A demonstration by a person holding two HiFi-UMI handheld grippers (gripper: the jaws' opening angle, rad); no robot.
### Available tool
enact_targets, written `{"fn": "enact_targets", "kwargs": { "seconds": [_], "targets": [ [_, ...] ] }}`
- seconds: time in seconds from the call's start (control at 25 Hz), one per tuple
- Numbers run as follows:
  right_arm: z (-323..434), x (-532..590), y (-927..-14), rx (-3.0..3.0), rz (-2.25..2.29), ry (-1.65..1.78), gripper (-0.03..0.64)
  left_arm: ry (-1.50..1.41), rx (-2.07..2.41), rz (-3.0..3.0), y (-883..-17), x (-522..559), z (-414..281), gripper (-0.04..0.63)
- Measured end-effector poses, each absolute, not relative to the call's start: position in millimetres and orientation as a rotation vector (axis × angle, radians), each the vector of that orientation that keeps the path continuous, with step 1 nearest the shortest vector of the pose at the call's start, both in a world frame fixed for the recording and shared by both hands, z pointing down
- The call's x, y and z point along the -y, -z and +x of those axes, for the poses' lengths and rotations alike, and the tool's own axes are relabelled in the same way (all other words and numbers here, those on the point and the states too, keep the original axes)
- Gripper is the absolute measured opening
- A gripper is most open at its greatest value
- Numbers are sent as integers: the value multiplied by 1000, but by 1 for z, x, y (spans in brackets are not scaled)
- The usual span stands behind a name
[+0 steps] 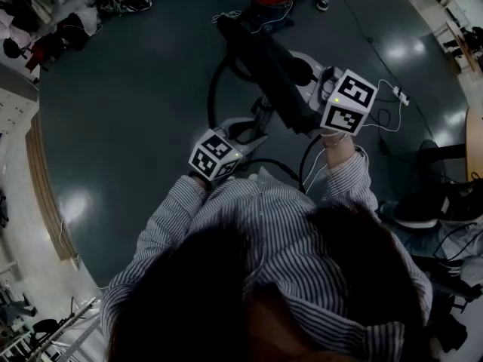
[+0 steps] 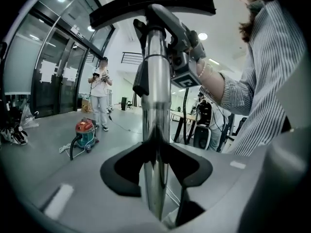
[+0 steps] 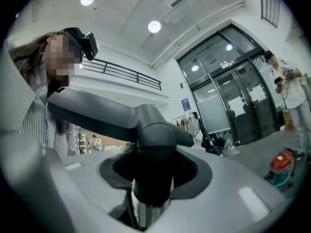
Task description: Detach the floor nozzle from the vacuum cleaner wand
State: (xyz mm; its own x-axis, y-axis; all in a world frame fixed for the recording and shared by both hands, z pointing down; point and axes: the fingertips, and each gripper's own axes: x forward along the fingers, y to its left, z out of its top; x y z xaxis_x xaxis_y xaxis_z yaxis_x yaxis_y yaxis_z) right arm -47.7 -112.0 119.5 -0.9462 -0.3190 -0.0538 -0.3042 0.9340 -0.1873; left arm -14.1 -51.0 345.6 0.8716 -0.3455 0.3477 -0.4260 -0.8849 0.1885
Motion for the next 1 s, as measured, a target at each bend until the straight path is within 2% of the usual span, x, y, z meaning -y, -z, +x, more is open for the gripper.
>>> {"fn": "enact_targets", "kwargs": {
  "seconds": [0.4,0.8,1.0],
  "targets": [
    [-49,103,-122,-3032,-361,266,169,-407,522,2798,-348,44,-9,172],
    [-56,121,-129,-3037,-649,198,169,-428,592,2767,-355,57,-14,170],
    [-46,133,-131,-2941,-821,331,169,-442,608,2761,-356,57,-16,170]
  ]
}}
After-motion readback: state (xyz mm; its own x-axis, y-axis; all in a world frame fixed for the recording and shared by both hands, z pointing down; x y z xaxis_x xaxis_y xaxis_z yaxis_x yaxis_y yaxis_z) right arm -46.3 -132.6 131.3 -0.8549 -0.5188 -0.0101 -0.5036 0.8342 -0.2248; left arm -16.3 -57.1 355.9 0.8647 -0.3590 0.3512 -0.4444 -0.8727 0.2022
